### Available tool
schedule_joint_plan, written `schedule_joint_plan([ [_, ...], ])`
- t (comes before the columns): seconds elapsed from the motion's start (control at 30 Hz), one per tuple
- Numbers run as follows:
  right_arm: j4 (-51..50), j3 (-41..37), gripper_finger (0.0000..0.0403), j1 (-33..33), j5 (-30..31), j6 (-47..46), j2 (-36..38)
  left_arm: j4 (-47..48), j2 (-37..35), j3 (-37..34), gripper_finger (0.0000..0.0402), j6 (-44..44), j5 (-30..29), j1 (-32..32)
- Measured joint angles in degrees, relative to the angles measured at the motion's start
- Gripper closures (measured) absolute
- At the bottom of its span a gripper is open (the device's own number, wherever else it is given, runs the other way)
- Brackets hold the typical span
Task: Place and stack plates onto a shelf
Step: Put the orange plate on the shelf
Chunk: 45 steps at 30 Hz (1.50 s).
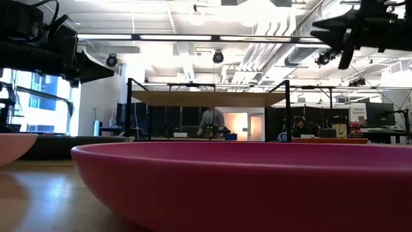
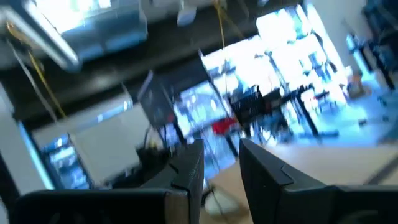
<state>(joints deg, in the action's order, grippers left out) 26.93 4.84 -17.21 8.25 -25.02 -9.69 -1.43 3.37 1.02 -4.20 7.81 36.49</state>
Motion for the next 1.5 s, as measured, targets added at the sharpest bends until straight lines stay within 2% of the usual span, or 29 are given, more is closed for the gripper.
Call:
schedule_joint_plan([
  [0.17,6.6,0.0,0.0318,0.0,3.9,0.1,0.0,-0.1,0.0,0.0,0.0394,-1.7,0.1,-0.1],
  [0.5,18.4,0.0,0.0318,0.0,7.8,8.9,0.0,0.2,0.0,0.0,0.0394,-6.2,0.0,-0.1],
  [0.67,15.8,3.0,0.0318,0.0,7.8,9.5,-0.2,0.2,0.0,0.0,0.0394,-9.6,-0.5,-0.1],
  [0.8,5.6,9.7,0.0318,0.0,7.8,11.6,-1.9,0.2,0.0,0.0,0.0394,-9.0,-2.4,-0.1],
  [0.97,-14.0,20.7,0.0318,0.0,9.7,13.9,-6.3,-1.6,0.0,0.0,0.0394,-11.1,-3.3,-0.1],
  [1.3,-48.1,43.2,0.0318,0.0,13.2,12.3,-19.3,-18.4,0.0,0.5,0.0394,-12.4,-3.3,-0.1],
  [1.5,-67.0,54.4,0.0318,0.0,13.1,10.4,-27.6,-16.1,1.0,6.1,0.0394,-13.2,-3.3,-0.1],
])
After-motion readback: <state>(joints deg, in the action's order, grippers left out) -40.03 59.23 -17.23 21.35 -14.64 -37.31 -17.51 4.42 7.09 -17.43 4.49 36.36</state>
